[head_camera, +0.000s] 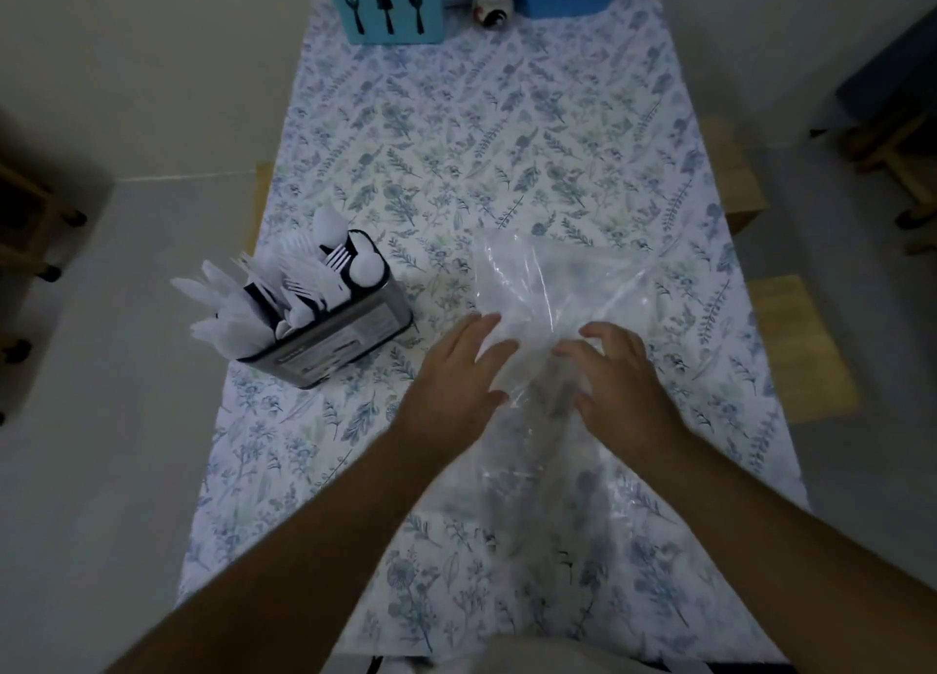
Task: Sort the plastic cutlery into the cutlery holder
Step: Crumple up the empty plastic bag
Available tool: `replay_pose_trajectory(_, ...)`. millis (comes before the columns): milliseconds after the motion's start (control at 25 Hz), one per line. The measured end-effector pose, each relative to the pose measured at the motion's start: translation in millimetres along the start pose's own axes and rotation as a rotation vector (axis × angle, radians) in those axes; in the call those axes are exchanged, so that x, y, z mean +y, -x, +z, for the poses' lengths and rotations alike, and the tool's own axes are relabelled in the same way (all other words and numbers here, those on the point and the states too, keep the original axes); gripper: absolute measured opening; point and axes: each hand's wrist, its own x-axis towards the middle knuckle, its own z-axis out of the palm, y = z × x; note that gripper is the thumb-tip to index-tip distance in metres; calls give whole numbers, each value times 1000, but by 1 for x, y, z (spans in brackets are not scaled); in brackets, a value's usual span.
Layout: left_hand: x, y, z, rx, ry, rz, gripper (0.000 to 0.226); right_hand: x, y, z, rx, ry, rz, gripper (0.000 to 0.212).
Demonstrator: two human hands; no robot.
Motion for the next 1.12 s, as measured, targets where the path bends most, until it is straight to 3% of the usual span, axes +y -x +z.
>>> replay_pose_trajectory(120, -22, -53, -2, -201, -111, 102, 109, 10, -37, -9, -18, 28, 76, 63)
replay_pose_trajectory(200, -37, -71, 8, -401, -274, 93, 138, 21, -49, -8, -138, 44, 90, 77)
replay_pose_trajectory(280, -54, -77, 14, -536, -357, 9, 161, 31, -57, -12, -266, 55, 117, 97)
replay_pose_trajectory(400, -65, -77, 9, -696, -293, -153, 176, 38, -66, -25, -393, 133, 149, 120)
replay_pose_trajectory(520, -43, -70, 1, -649, -325, -166, 165, 32, -56, -29, -436, 249, 132, 135)
replay_pose_trajectory(600, -29, -56, 5, -444, -224, -99, 128, 27, -35, -23, -468, 253, 133, 139)
replay_pose_trajectory(680, -25, -38, 14, -420, 16, -21, 98, 25, -8, -18, -493, 277, 124, 138)
replay_pose_trajectory(720, -25, -27, 19, -482, 55, 12, 101, 23, 4, -15, -504, 311, 104, 137)
replay_pose_trajectory(800, -31, -10, 35, -573, -97, 68, 126, 25, 15, -10, -499, 309, 76, 135)
replay_pose_trajectory(960, -40, -23, 39, -571, -201, 45, 154, 30, 9, -12, -492, 262, 70, 142)
replay_pose_trajectory(1040, -37, -29, 28, -550, -141, 28, 144, 28, 7, -15, -502, 201, 92, 137)
replay_pose_trajectory(1120, -20, -20, 15, -368, 78, -126, 103, 25, 12, -21, -425, 57, 203, 113)
